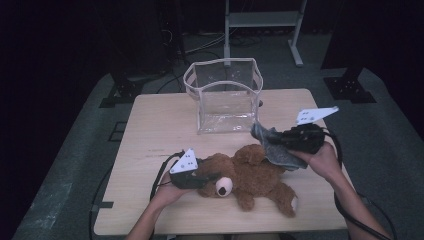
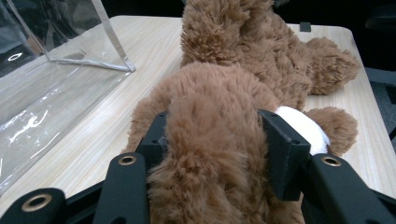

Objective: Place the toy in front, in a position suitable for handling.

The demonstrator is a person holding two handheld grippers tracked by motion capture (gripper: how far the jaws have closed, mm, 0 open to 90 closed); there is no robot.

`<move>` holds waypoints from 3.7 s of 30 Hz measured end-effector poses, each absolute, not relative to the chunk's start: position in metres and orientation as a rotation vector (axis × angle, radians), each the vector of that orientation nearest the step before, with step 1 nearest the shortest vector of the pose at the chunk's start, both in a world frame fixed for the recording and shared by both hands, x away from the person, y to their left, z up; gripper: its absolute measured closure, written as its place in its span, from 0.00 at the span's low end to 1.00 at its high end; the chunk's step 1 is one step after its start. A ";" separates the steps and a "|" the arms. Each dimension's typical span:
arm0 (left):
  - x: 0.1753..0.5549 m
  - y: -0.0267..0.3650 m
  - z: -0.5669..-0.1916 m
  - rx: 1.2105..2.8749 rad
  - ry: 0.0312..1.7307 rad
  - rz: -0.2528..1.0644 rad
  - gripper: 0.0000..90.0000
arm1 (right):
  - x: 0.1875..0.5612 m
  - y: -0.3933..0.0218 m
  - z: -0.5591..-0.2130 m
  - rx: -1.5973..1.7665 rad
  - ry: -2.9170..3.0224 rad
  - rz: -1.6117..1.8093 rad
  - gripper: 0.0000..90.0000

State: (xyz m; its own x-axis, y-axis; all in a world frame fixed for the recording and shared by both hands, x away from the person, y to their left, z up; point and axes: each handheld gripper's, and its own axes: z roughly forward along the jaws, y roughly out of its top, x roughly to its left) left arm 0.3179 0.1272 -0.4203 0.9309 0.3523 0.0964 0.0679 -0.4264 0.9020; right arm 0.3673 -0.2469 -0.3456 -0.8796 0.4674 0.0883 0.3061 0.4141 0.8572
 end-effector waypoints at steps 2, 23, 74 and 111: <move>0.318 0.128 -0.420 2.000 0.291 0.324 0.54 | 0.369 -0.238 -0.368 0.705 2.599 1.421 0.89; 0.298 0.116 -0.418 2.067 0.246 0.312 0.54 | 0.294 -0.239 -0.372 0.674 2.530 1.503 0.89; 0.300 0.117 -0.419 2.035 0.250 0.294 0.51 | 0.290 -0.291 -0.354 0.789 2.405 1.650 0.87; 0.300 0.128 -0.417 2.008 0.312 0.235 0.36 | 0.307 -0.218 -0.382 0.683 2.590 1.578 0.89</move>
